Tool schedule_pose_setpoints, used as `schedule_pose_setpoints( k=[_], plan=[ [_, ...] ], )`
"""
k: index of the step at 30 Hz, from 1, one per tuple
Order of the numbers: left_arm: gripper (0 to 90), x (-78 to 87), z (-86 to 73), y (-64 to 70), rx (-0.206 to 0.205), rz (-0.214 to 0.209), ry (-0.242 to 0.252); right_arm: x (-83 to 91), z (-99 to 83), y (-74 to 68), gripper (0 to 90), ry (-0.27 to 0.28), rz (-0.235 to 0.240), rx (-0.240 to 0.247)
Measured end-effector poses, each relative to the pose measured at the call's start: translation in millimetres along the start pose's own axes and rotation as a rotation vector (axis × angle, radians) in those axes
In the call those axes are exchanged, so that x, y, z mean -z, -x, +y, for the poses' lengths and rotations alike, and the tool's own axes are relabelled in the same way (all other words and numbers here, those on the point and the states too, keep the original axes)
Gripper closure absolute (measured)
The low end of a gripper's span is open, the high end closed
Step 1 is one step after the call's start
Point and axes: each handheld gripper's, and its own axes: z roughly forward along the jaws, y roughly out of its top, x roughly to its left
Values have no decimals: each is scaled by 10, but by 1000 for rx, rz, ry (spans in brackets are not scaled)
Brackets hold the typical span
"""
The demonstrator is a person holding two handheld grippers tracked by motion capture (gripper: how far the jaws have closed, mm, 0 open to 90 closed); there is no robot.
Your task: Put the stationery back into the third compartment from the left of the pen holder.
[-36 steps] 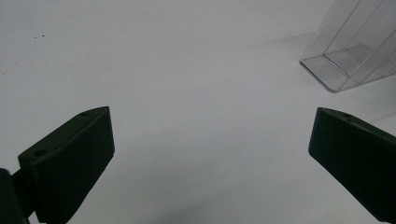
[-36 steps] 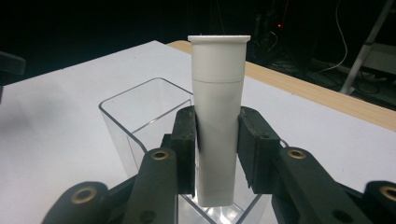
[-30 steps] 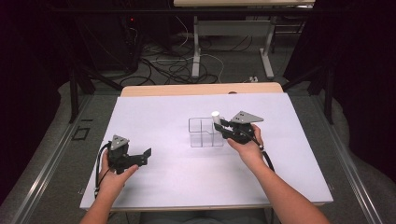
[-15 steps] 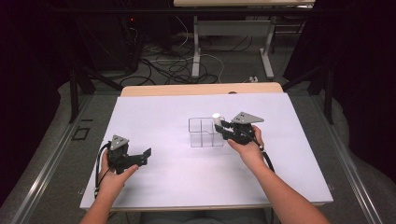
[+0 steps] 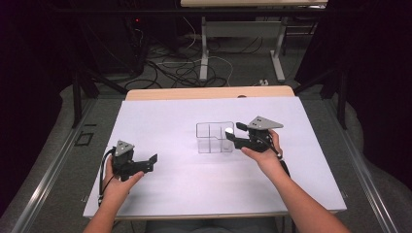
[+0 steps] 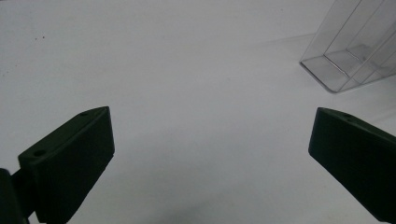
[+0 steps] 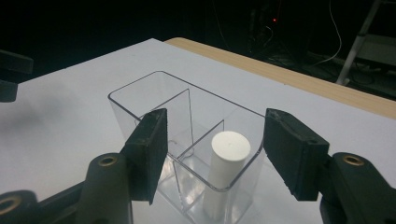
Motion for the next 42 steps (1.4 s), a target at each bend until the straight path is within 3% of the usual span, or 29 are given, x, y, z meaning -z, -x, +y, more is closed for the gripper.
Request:
schedule_pose_setpoints(
  k=[9,16,27,33,39,42],
  plan=[
    [3,17,-3,-11,7,5,3,192,10,90,215,-40,-63,-37],
    [2,16,1,-13,7,5,0,327,-80,234,149,-74,-125,-25],
    [3,7,0,-12,9,5,3,523,-279,473,66,-108,-214,-101],
    [2,6,2,-15,8,5,4,569,-390,621,19,-119,-265,-116],
    [2,11,7,-21,4,1,-3,594,-455,703,6,-133,-309,-81],
    [2,16,6,-28,9,2,-2,619,-489,750,6,-133,-319,-88]
  ],
)
